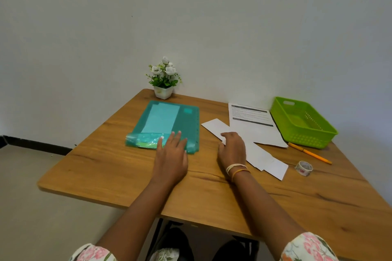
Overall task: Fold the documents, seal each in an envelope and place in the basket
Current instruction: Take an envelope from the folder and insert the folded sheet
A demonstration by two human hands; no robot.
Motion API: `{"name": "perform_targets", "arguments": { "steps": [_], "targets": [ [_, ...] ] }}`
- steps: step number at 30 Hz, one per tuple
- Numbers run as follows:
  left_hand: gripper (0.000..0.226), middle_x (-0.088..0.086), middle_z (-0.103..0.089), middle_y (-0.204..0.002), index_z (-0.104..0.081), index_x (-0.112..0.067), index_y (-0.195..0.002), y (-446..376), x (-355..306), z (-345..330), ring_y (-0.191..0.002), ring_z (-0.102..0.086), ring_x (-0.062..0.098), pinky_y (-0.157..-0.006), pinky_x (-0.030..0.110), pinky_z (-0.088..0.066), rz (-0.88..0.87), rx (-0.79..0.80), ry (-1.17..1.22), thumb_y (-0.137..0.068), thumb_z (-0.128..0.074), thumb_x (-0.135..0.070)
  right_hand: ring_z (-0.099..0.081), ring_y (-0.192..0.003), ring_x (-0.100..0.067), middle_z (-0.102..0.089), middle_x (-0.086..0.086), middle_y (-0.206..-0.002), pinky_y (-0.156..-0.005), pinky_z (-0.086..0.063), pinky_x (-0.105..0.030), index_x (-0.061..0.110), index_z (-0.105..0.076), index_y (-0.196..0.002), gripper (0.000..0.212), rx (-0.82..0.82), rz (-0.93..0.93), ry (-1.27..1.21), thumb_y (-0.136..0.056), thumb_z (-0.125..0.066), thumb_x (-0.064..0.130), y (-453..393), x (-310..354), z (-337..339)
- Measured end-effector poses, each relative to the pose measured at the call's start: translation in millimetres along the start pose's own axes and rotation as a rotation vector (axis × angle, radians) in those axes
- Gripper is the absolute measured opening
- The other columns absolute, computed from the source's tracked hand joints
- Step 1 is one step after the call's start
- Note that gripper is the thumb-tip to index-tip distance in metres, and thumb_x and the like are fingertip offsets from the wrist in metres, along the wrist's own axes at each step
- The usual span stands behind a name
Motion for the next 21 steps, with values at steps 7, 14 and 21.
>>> {"name": "perform_targets", "arguments": {
  "steps": [7, 14, 21],
  "targets": [
    [0.04, -0.004, -0.034, -0.155, -0.047, -0.03, -0.136, 6, -39, -23, -0.146, -0.02, 0.016, -0.118, 0.045, -0.011, -0.098, 0.227, 0.105, -0.097, -0.04, -0.041, -0.059, -0.106, -0.028, -0.065, -0.01, -0.114, -0.087, -0.05, -0.036, 0.012, -0.063, -0.112, 0.036, 0.268, -0.214, 0.11, -0.087, -0.062, 0.038, -8, -53, 16],
    [0.054, 0.0, -0.035, -0.154, -0.049, -0.03, -0.134, 8, -31, -17, -0.148, -0.015, 0.025, -0.112, 0.06, 0.009, 0.076, 0.186, -0.081, -0.092, -0.028, -0.057, -0.06, -0.074, -0.022, -0.068, -0.008, -0.083, -0.062, -0.048, -0.027, 0.011, -0.069, -0.09, 0.022, 0.199, -0.128, 0.306, -0.086, -0.054, 0.026, 0, -50, 32],
    [0.062, 0.005, -0.031, -0.156, -0.042, -0.021, -0.141, 5, -31, -9, -0.148, -0.016, 0.023, -0.113, 0.06, 0.007, 0.065, 0.07, -0.005, -0.089, -0.03, -0.054, -0.064, -0.078, -0.021, -0.071, -0.004, -0.089, -0.065, -0.053, -0.03, 0.017, -0.069, -0.101, 0.02, -0.069, 0.129, 0.288, -0.091, -0.054, 0.026, 9, -11, 56]
  ]
}}
Point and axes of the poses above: each hand's wrist, its own y-axis away from the middle knuckle, its own z-axis out of the back of the hand, x = y × z, the point moved 6 cm from there along -y, towards the middle knuckle
